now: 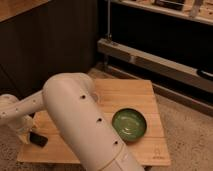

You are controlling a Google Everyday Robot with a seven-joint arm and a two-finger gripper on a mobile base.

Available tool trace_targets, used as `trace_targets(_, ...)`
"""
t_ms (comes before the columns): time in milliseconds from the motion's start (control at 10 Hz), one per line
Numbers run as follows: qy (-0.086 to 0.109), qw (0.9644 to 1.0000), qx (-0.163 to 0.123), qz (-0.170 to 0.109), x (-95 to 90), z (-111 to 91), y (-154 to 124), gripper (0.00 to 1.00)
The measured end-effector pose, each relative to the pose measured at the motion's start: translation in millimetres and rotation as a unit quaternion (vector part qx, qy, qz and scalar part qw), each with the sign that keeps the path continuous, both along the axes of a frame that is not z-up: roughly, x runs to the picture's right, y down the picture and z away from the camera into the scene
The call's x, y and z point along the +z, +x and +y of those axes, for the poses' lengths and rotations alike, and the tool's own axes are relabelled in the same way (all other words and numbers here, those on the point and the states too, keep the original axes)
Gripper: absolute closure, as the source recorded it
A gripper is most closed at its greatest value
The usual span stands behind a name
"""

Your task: Place the eraser in the ceramic cup

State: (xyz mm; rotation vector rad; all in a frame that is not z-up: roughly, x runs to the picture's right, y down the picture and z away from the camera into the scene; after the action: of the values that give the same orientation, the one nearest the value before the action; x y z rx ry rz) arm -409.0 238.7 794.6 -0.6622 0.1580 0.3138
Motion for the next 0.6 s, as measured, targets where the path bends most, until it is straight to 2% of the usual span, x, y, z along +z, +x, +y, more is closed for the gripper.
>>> trace_targets(200, 0.005, 1.0, -0.003, 0.0, -1.0, -2, 1, 1.0)
trace_targets(300, 0.016, 0.9999, -0.004, -0.001, -3.9, -11, 0, 1.0)
trace_targets(600, 0.041, 0.9989, -0.018, -0.017, -45.8, -44, -28, 1.0)
